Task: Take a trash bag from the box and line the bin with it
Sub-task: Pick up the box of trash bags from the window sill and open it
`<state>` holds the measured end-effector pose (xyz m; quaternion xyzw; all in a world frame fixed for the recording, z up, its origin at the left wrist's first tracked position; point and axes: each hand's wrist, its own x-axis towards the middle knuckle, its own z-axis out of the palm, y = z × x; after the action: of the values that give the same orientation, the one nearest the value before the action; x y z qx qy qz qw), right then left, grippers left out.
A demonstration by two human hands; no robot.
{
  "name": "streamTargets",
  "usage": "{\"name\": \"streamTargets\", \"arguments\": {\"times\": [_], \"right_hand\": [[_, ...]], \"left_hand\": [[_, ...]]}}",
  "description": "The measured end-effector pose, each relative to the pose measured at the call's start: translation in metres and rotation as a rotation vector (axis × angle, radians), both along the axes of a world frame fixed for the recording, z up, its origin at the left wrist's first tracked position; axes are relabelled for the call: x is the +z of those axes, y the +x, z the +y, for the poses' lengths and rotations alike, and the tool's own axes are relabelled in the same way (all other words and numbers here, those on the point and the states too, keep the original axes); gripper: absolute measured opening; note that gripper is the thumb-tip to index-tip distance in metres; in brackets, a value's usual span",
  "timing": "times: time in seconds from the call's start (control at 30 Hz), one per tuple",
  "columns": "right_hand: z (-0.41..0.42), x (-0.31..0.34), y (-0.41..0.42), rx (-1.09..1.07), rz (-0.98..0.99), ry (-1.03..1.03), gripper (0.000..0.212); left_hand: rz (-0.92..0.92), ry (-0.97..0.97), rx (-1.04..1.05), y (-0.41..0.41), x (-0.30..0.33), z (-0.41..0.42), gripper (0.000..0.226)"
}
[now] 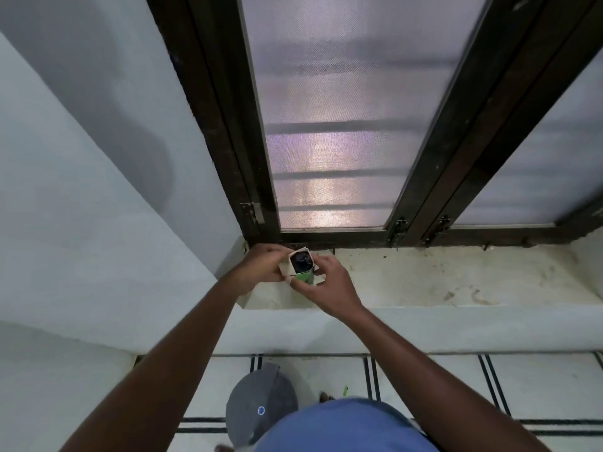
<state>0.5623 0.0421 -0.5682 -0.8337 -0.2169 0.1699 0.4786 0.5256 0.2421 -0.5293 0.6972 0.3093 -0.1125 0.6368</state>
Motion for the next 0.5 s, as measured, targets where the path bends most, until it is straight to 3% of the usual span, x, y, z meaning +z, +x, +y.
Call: {"name": "streamTargets", "arguments": {"times": [0.1, 0.2, 0.37, 0.43, 0.5], "right_hand": [[-0.002, -0.001, 0.0, 0.002, 0.003, 0.012, 0.064], [-0.001, -0.005, 0.0, -0.004, -0.007, -0.011, 0.072], [0.003, -0.012, 0.002, -0.022, -0.04, -0.027, 0.068], [0.004, -0.011, 0.003, -0.02, -0.04, -0.03, 0.065], [0.005, -0.011, 0.002, -0.011, -0.042, -0.023, 0.061]], "left_hand": [[-0.08, -0.097, -0.04, -0.015, -0.014, 0.005, 0.03], [-0.126, -0.043, -0.086, -0.025, -0.018, 0.002, 0.03], [-0.128, 0.242, -0.091, -0.028, -0.017, 0.0, 0.024], [-0.228, 0.467, -0.019, -0.027, -0.013, -0.002, 0.022], [-0.332, 0.662, -0.116, -0.023, -0.005, -0.002, 0.013]]}}
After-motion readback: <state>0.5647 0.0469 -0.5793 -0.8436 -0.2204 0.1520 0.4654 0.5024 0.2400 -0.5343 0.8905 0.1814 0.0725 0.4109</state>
